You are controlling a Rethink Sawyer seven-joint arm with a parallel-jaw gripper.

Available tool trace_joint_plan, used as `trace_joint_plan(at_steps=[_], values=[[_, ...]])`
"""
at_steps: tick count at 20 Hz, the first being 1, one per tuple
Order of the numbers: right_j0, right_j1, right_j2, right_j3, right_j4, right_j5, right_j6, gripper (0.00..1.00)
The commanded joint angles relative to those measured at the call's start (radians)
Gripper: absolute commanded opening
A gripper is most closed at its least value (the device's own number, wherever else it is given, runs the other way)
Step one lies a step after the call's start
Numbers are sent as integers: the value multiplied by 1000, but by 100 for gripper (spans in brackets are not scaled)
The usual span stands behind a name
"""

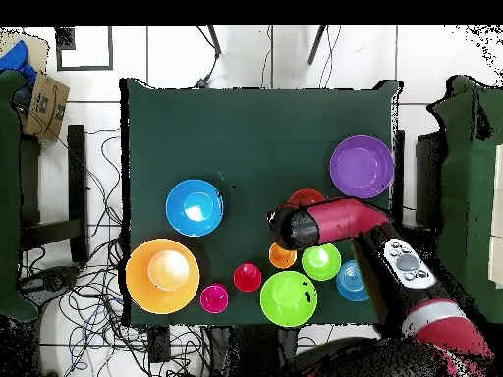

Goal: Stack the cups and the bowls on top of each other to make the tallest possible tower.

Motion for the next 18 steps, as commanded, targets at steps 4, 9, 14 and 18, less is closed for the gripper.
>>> trace_joint_plan(at_steps=[4, 9, 14, 18], values=[[225, 17, -163, 9, 59, -105, 355, 0], [276, 30, -206, 1, 49, -120, 389, 0], [263, 49, -195, -18, 36, -141, 356, 0], [248, 53, -174, -29, 28, -140, 302, 0]])
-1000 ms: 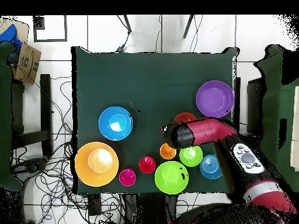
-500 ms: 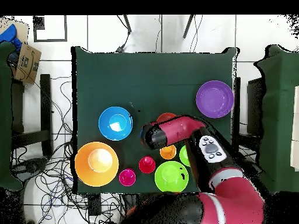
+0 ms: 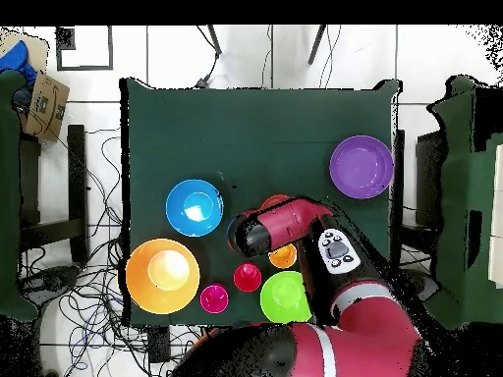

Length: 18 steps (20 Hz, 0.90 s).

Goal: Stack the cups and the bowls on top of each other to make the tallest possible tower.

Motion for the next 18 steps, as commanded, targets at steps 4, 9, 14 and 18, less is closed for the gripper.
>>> trace_joint_plan(at_steps=[4, 9, 14, 18], values=[[-37, 51, 31, -16, 1, -91, 42, 0], [-41, 0, 73, -2, 60, -17, 22, 0], [-5, 2, 68, -40, 98, 73, -2, 0], [34, -7, 55, -59, 127, 107, 11, 0]])
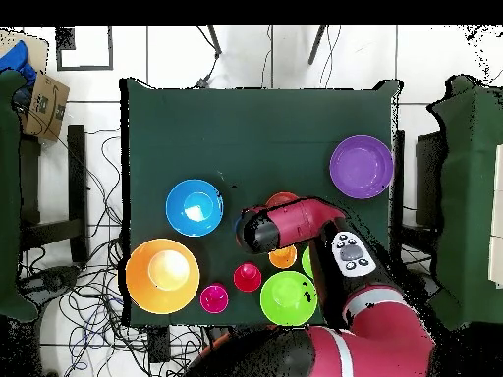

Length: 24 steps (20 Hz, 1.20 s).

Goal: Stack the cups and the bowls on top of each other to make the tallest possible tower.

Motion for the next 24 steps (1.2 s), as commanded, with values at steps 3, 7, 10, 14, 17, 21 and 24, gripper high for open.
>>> trace_joint_plan(at_steps=[3, 7, 10, 14, 17, 21, 24], values=[[92, -5, 43, -78, 78, 150, 19, 0], [117, 2, 28, -84, 89, 125, 42, 0], [149, 8, -9, -96, 80, 100, 68, 0], [168, 17, -22, -113, 80, 89, 71, 0], [168, 25, -23, -126, 83, 86, 62, 0], [168, 33, -22, -156, 82, 108, 32, 0], [177, 45, -25, -187, 85, 124, 25, 0]])
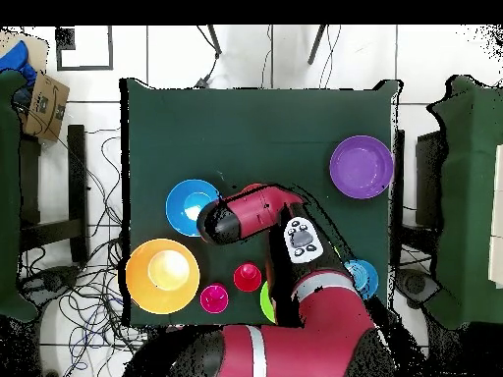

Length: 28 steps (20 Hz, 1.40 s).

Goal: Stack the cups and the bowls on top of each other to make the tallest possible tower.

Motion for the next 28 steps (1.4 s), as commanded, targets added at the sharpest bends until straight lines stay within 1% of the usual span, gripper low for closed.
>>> trace_joint_plan(at_steps=[1, 6, 9, 17, 22, 23, 26, 28], values=[[25, 41, 1, -136, 25, 99, 24, 0], [50, 71, -14, -196, 36, 135, 28, 0], [50, 83, -17, -220, 42, 145, 17, 0], [46, 80, -23, -201, 52, 132, 3, 0], [49, 81, -30, -201, 54, 143, 0, 0], [50, 80, -33, -200, 52, 143, -3, 100], [53, 78, -39, -204, 56, 159, -1, 100], [41, 65, -32, -193, 64, 170, -13, 100]])
